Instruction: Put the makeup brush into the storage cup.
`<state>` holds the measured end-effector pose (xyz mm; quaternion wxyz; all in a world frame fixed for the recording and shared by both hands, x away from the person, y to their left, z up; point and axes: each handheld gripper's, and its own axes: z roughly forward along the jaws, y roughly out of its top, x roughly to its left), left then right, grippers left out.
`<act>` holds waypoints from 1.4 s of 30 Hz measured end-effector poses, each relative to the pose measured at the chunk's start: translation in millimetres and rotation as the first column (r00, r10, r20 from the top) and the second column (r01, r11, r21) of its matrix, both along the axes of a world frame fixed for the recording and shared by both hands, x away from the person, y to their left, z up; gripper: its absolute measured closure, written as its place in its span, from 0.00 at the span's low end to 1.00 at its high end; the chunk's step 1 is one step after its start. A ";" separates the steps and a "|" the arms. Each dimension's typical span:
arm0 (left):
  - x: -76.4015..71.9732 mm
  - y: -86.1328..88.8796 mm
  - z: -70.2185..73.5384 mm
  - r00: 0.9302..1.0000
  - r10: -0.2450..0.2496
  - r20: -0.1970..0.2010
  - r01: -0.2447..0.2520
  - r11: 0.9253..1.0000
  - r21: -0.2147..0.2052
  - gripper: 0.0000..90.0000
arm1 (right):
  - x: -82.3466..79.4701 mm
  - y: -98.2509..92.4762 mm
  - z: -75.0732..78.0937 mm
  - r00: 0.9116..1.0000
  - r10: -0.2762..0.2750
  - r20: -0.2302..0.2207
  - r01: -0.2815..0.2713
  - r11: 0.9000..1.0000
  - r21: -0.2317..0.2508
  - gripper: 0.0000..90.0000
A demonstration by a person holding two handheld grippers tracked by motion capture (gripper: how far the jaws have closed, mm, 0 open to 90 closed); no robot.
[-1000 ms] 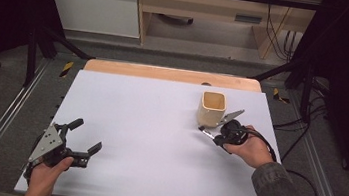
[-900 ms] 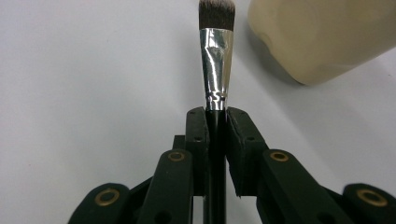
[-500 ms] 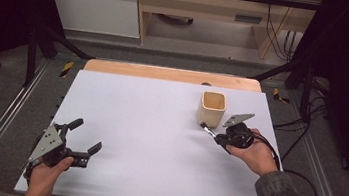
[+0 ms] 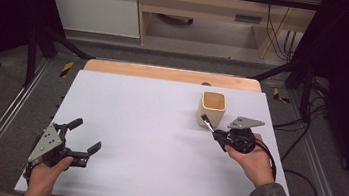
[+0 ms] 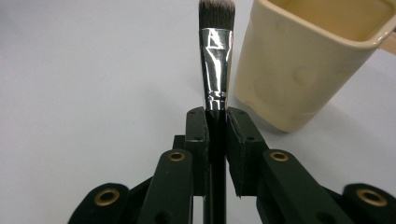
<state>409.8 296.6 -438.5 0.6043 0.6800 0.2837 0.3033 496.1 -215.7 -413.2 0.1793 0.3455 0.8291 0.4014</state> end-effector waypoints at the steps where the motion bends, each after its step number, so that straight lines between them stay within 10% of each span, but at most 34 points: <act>1: 0.0 0.0 0.0 1.000 0.000 0.000 0.000 1.000 0.000 0.00 | 0.0 0.0 0.0 1.000 0.000 0.000 0.000 1.000 0.000 0.88; 18: -0.2 2.4 0.2 1.000 0.008 0.000 -0.008 1.000 -0.006 0.00 | -10.7 -2.7 5.2 0.976 -0.161 0.149 0.133 0.975 0.180 0.88; 42: 4.0 3.2 -0.3 1.000 0.015 0.001 -0.015 1.000 -0.015 0.00 | -7.9 7.7 -4.1 0.929 -0.244 0.277 0.150 0.935 0.323 0.88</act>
